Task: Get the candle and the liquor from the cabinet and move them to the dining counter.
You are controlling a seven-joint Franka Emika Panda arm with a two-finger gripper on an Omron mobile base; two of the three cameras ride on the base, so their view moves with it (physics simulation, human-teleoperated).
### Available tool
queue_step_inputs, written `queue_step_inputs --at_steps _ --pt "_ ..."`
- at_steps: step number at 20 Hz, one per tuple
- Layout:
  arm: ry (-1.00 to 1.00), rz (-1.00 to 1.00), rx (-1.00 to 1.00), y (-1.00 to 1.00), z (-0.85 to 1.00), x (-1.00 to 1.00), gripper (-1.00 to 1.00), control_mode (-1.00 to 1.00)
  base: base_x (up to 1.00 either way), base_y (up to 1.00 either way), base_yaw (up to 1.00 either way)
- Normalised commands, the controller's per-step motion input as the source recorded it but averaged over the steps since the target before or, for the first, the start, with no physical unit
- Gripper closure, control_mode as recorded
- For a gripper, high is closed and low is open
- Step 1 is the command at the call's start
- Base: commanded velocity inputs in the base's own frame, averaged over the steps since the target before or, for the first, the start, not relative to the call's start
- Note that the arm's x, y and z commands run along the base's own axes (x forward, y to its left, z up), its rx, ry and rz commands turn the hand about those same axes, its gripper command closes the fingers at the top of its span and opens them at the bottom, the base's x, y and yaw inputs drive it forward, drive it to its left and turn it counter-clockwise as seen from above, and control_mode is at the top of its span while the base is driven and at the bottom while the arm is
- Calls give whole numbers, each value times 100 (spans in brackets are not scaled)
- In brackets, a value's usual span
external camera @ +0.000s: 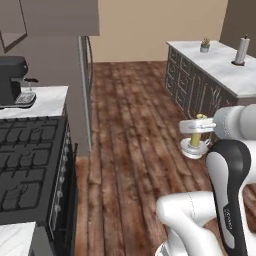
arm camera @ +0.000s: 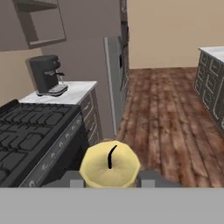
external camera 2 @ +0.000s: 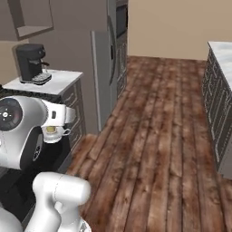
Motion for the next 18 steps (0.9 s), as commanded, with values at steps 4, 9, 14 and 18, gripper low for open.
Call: queue_step_inputs --at_steps 4,9,14,18 --pt "0 0 0 0 0 0 100 100 -10 -61 -15" --pt "0 0 0 0 0 0 100 100 9 -82 -6" --pt "0 0 0 0 0 0 100 100 19 -88 0" --pt "0 0 0 0 0 0 100 100 32 -80 0"
